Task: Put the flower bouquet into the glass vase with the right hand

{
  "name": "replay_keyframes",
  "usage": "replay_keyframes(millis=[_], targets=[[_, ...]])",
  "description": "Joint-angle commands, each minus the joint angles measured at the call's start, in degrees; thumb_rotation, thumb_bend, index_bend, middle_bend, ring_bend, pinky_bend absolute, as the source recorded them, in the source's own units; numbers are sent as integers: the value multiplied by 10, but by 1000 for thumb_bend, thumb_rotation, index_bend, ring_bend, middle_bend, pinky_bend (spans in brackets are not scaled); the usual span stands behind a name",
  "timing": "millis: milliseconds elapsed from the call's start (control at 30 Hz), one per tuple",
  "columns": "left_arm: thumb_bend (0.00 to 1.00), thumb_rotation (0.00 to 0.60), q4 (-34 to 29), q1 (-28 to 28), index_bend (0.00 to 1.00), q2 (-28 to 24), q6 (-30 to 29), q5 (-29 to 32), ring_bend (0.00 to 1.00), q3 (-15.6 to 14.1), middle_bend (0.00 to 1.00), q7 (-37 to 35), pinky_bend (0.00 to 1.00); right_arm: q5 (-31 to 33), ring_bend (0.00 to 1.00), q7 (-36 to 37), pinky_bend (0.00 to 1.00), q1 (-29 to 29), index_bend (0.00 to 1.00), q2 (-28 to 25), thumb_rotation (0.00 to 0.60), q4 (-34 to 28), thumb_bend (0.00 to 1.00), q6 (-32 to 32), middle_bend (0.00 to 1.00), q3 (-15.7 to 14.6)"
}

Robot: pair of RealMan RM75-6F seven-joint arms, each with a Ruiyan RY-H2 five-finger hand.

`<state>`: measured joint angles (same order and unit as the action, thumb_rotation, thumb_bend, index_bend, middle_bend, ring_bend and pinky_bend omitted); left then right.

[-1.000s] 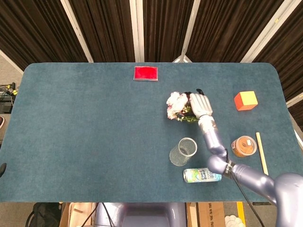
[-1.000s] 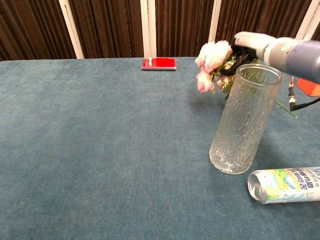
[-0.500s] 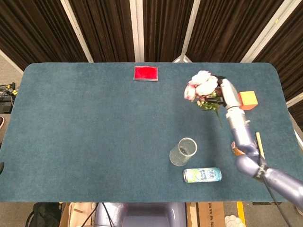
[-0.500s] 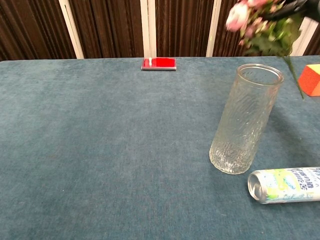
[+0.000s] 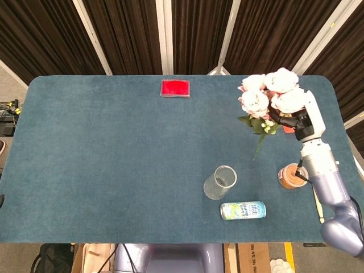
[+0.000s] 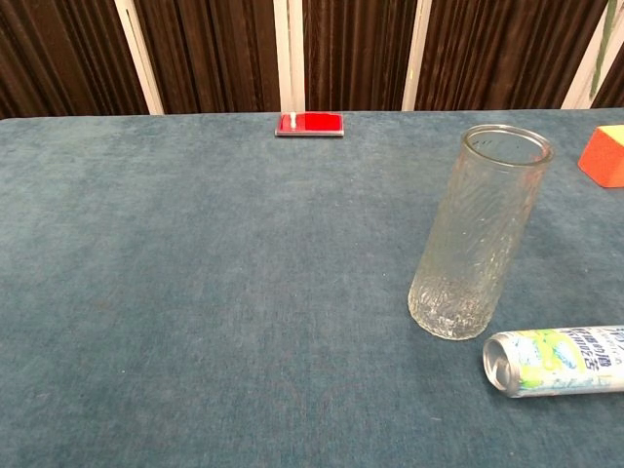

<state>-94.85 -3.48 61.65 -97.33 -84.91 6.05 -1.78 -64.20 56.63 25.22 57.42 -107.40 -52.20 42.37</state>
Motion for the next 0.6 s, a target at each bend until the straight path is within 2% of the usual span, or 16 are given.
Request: replay_keyframes(millis=[33,267,400,600], targets=[[349,600,0,0,148,0,1,-1,0,-1,0,1,60,33,516,-25,90,1,431,-9,600,-44,431,-37,397,17],[348,600,0,1,148,-1,3,1,0,0,0,-2,60,92,517,-126,90,40,431,25,600,-94,431,-94,403,3],[349,600,0,3,148,-1,9,6,0,1,0,-3,60,117,517,-157,90,59,431,47,600,-106,430,-109,402,-7],[349,600,0,3,147,-1,8,7,0,2,0,-3,60,122,517,-192,90,78,431,75,600,-122,431,-135,402,-21]])
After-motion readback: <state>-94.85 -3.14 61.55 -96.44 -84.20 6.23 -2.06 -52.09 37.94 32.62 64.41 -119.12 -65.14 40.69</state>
